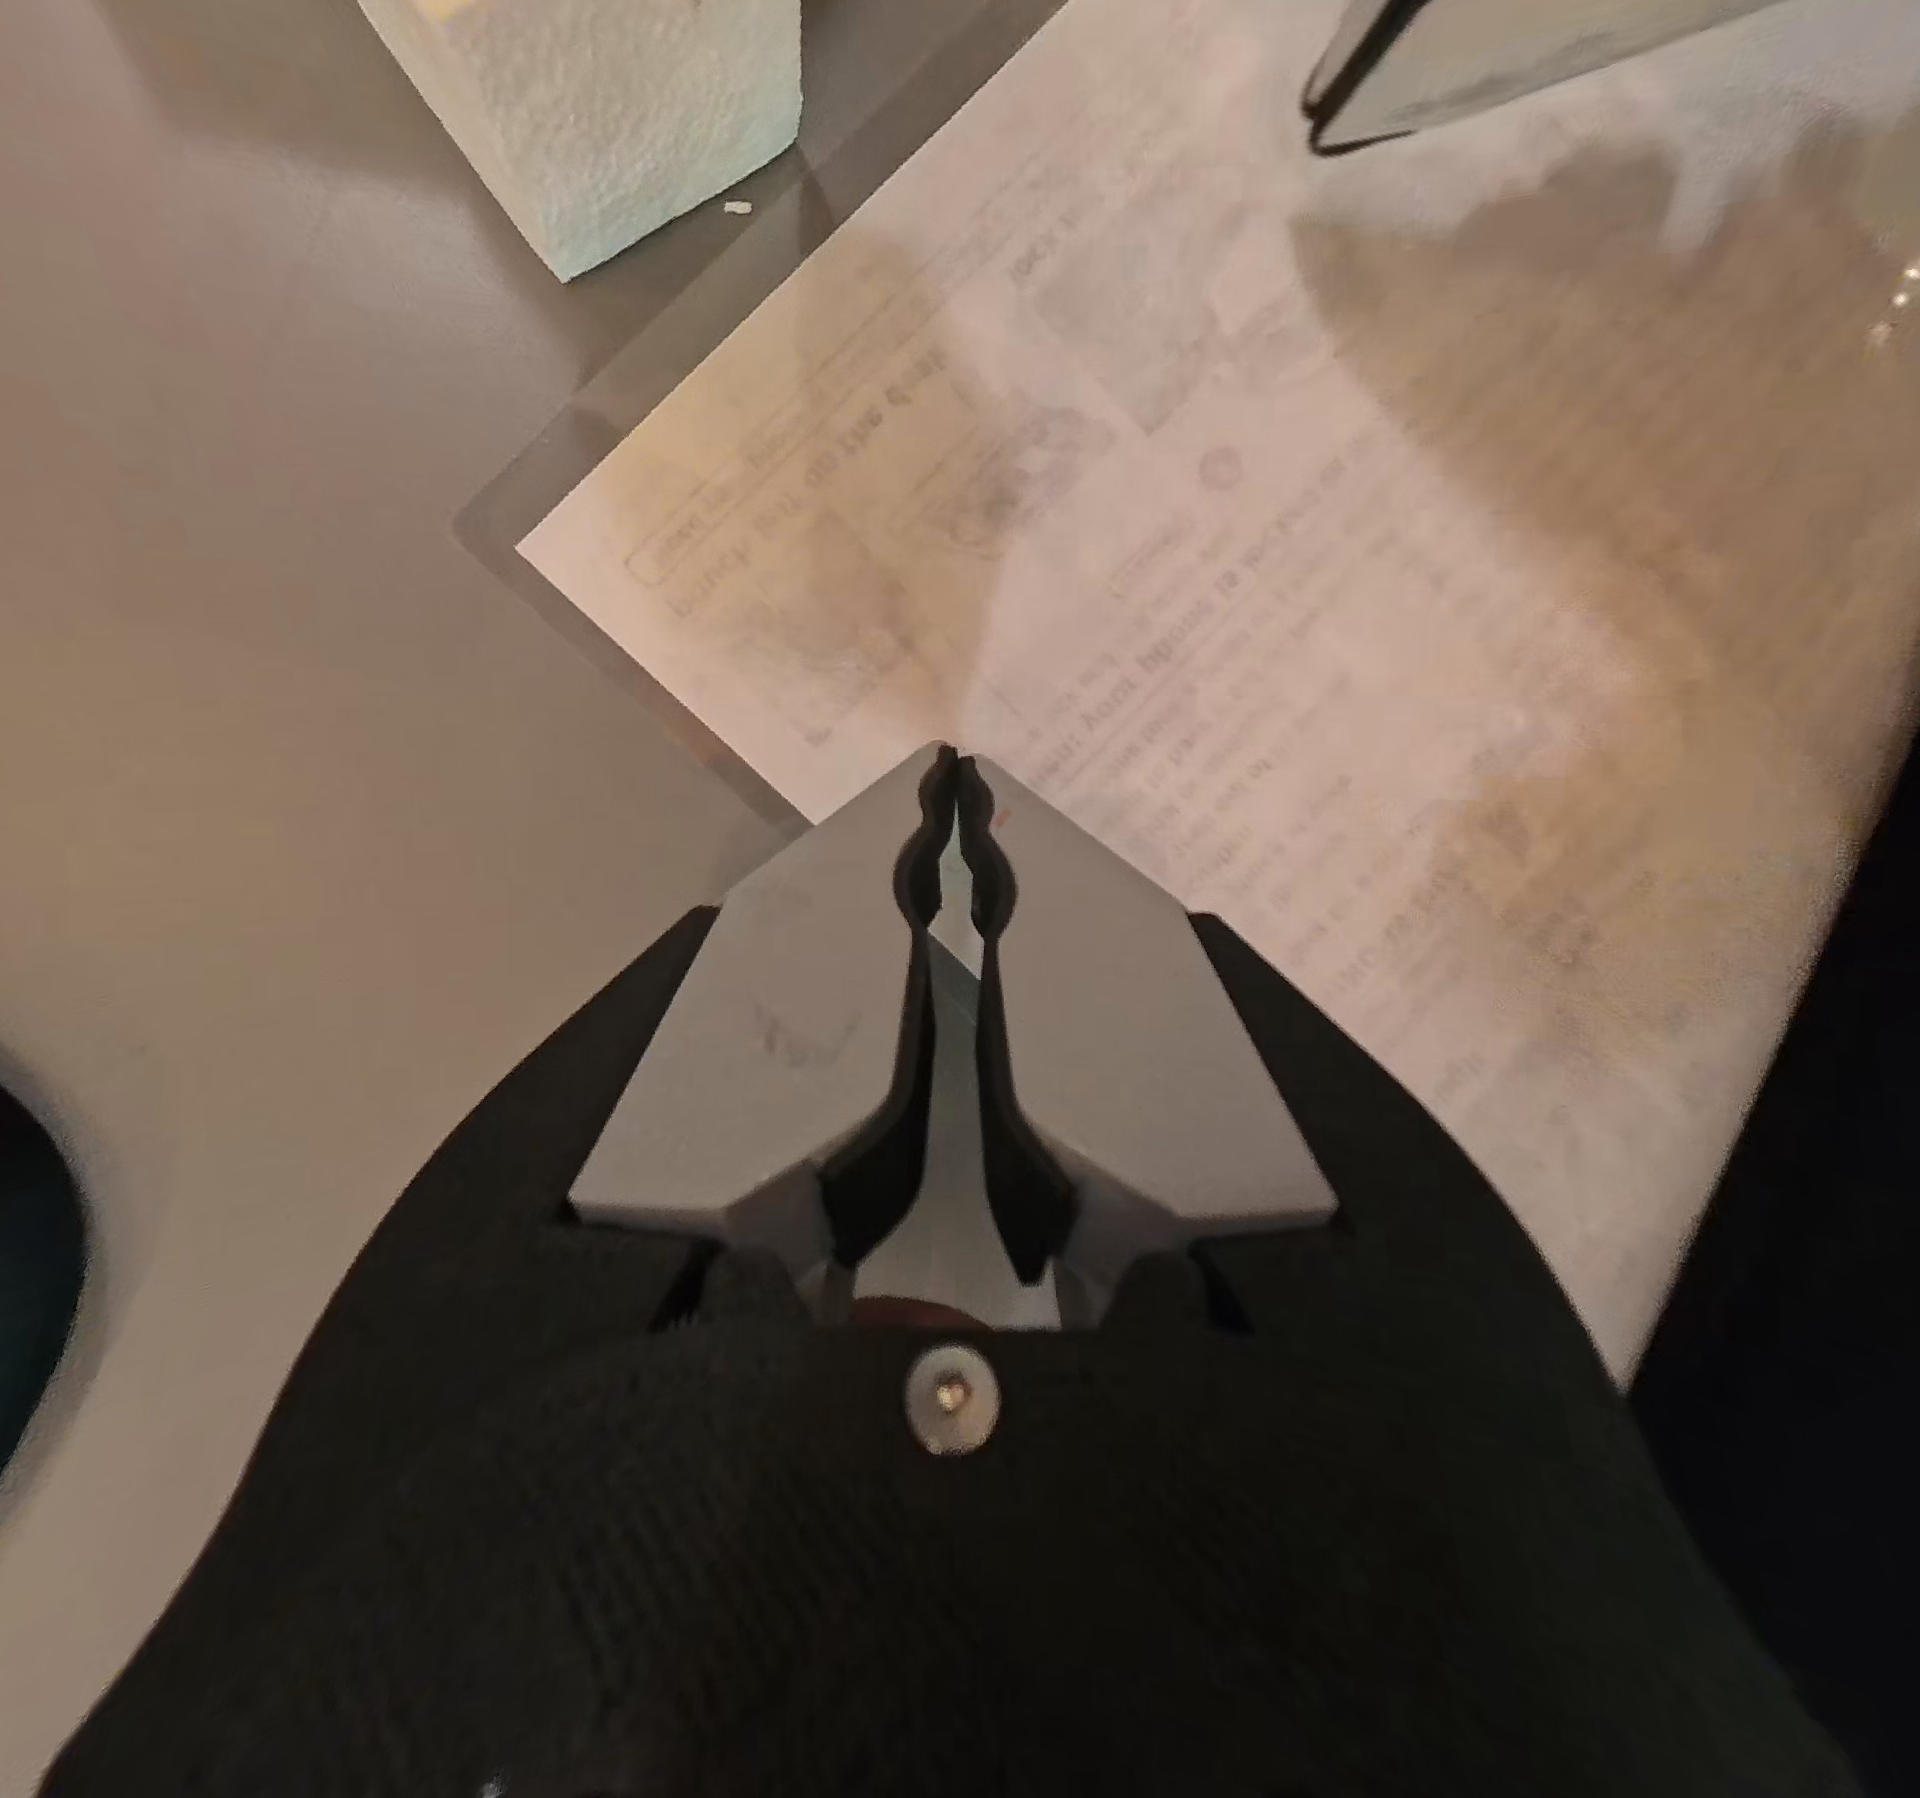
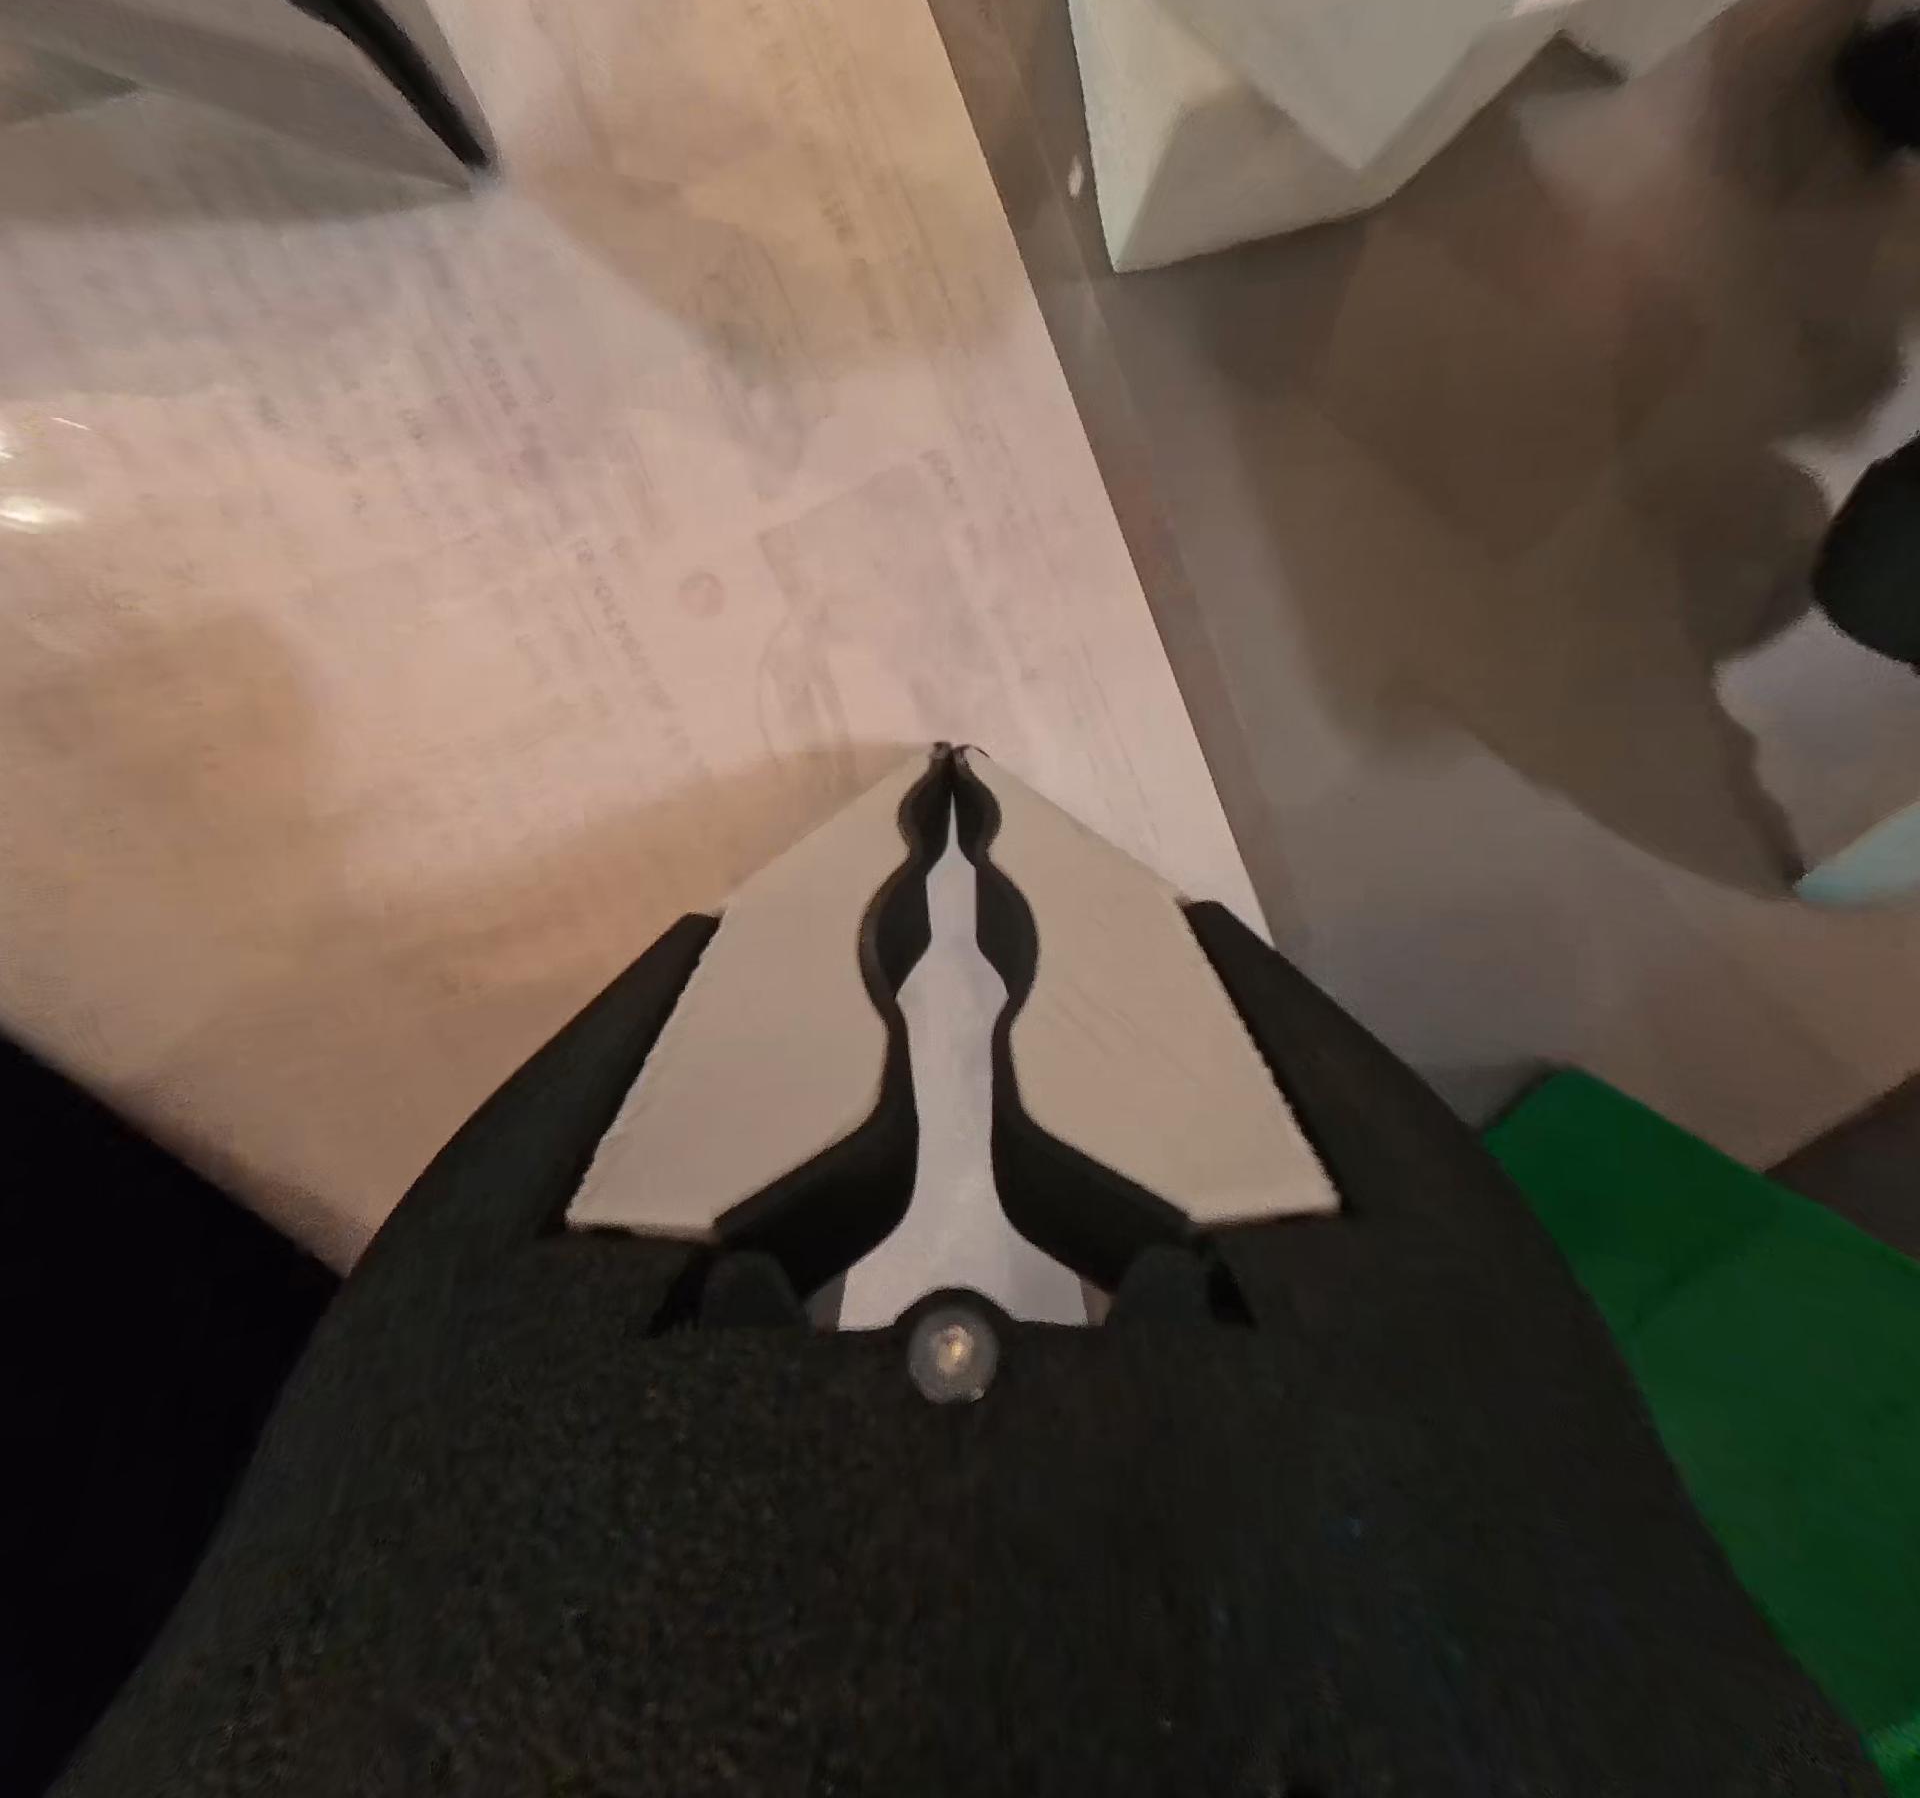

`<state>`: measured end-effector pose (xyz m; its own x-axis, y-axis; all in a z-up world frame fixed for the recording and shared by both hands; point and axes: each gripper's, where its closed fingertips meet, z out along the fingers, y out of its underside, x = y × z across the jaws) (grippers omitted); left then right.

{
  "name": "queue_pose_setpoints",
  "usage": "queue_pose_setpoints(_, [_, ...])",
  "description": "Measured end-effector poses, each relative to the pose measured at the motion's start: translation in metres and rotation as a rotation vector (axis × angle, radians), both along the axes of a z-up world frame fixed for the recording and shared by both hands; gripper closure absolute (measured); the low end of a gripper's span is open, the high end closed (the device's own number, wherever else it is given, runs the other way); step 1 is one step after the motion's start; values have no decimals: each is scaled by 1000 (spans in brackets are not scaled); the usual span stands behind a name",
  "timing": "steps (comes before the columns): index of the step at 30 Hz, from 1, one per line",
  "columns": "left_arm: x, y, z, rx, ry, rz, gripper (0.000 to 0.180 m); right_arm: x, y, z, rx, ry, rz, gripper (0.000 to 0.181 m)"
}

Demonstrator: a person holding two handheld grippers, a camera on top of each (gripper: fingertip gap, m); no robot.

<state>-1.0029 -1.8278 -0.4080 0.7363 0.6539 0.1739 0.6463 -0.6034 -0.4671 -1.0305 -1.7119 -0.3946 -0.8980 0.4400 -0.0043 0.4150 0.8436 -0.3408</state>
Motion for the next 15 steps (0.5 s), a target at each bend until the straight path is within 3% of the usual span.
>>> queue_pose_setpoints(2, [0,0,0,-4,-4,-2,180,6,-4,9,-47,3,-9,181])
queue_pose_setpoints(5, [0,0,0,19,-10,13,180,8,14,-10,51,-28,-28,181])
queue_pose_setpoints(15, [-1,2,0,51,-20,35,180,5,13,-15,-10,-126,-31,181])
